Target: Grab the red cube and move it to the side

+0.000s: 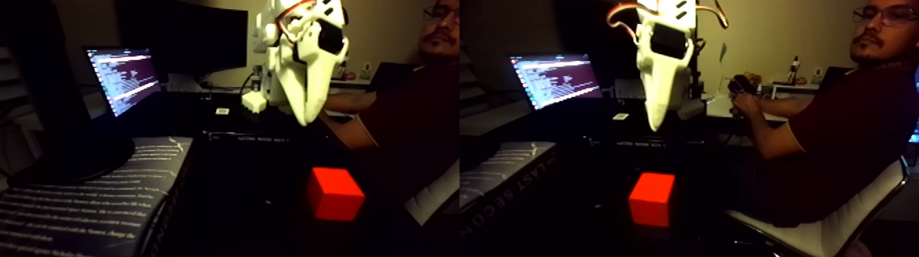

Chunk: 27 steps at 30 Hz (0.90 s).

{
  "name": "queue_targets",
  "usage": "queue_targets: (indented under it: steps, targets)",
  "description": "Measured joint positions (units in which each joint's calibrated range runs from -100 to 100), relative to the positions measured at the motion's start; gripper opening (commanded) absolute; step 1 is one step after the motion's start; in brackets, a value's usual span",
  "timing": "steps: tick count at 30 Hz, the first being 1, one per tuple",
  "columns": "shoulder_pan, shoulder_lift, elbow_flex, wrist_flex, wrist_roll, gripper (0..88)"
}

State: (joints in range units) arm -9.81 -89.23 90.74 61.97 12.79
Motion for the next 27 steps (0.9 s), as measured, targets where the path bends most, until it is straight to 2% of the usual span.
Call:
queue_targets:
  steps: [17, 27]
  targets:
    - [4.86, 39.88, -30.94, -1.88, -1.0, 0.8]
    - [5.33, 57.47, -40.56, -1.88, -1.42, 0.8]
